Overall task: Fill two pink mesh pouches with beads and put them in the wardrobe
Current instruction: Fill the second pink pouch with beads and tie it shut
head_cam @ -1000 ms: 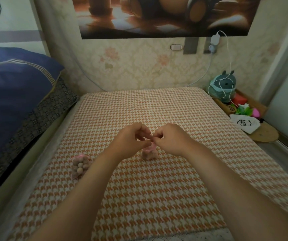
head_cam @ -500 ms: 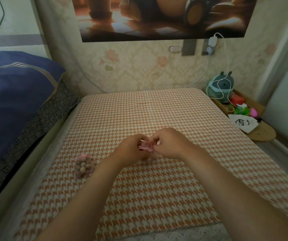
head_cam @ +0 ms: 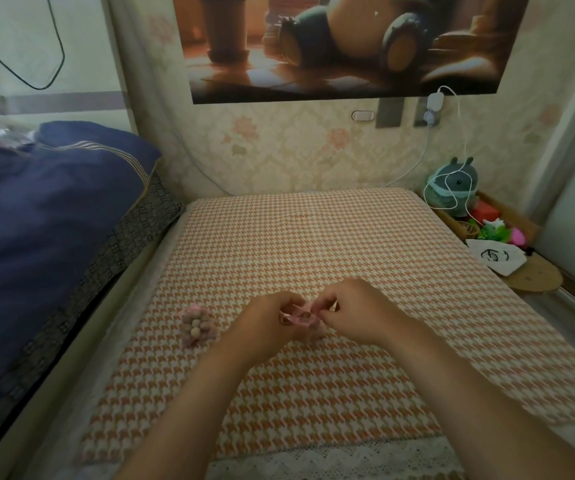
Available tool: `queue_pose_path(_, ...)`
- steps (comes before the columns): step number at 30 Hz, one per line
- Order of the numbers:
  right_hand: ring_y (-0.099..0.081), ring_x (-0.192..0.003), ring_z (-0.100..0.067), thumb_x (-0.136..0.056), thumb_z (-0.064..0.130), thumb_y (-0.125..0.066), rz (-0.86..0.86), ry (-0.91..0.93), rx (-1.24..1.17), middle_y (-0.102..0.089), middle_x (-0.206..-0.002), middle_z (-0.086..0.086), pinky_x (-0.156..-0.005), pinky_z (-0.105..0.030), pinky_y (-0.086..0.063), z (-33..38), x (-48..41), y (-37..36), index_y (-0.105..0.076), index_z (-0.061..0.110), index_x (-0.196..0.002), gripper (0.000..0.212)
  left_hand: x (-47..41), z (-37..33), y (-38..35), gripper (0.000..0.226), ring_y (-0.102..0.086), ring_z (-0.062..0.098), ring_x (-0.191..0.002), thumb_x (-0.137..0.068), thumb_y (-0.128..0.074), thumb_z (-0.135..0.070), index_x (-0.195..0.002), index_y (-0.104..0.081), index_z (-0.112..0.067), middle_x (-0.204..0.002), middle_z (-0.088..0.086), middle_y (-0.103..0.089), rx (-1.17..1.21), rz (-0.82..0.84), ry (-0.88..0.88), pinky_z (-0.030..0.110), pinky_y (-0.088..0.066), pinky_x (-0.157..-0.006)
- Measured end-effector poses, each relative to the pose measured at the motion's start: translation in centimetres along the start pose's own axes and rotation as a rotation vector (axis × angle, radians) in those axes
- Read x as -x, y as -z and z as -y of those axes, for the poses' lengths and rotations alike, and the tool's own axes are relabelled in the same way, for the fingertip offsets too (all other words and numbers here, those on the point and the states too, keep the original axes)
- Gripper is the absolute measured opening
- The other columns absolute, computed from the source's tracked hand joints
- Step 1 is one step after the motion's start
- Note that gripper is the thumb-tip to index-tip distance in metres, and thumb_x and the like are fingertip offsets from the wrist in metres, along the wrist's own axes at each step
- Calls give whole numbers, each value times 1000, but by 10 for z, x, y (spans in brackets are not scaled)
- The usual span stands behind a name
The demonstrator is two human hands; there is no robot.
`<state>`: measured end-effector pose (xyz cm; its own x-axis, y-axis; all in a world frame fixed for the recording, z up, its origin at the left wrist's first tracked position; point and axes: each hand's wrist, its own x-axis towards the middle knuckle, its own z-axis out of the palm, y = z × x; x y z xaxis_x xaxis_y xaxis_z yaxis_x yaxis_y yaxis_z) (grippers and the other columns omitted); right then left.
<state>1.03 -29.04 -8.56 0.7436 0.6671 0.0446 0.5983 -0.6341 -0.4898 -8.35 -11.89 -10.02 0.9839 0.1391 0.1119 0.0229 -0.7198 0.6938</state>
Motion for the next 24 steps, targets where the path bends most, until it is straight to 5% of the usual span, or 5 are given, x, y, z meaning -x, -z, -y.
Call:
queue_pose_path(5, -62, -94, -1, -95, 39, -61, -45, 109, 24, -68, -110, 21, -83, -30, -54, 2, 2, -2, -72, 44, -116, 24, -2, 3, -1, 26, -56, -12, -74, -83, -76, -21, -108, -71, -26, -90, -18, -67, -32, -44, 27, 5, -40, -63)
queue_pose_path(9, -62, -100, -9, -96, 39, -58, 29, 171, 189, -64, -111, 16, -83, -34, -54, 4, -2, -6, -74, 43, -114, 23, -10, 10, -5, 19, -57, -11, -71, -85, -74, -24, -104, -74, -23, -88, -16, -69, -45, -46, 33, 5, -40, -64)
queue_pose_path(13, -64, -102, -13, -97, 42, -57, 30, 132, 283, -67, -113, 13, -81, -32, -53, 3, -5, -5, -75, 40, -110, 22, -16, 6, -5, 20, -61, 2, -80, -84, -76, -28, -103, -74, -22, -92, -12, -69, -47, -39, 45, 20, -50, -74)
queue_pose_path(18, -63, -99, -9, -95, 47, -57, -28, 118, 199, -69, -113, 16, -83, -34, -54, 2, -5, 7, -70, 39, -118, 28, -23, 4, -2, 20, -59, 2, -80, -86, -73, -25, -106, -74, -22, -91, -12, -68, -79, -43, 35, 15, -45, -71)
queue_pose_path(24, -65, -107, -15, -97, 41, -58, 126, 96, 261, -70, -122, 11, -88, -38, -56, 1, -6, 2, -69, 37, -124, 29, -23, 2, 0, 35, -58, -1, -79, -82, -78, -31, -115, -68, -26, -97, -11, -65, -114, 4, 55, 13, -45, -67)
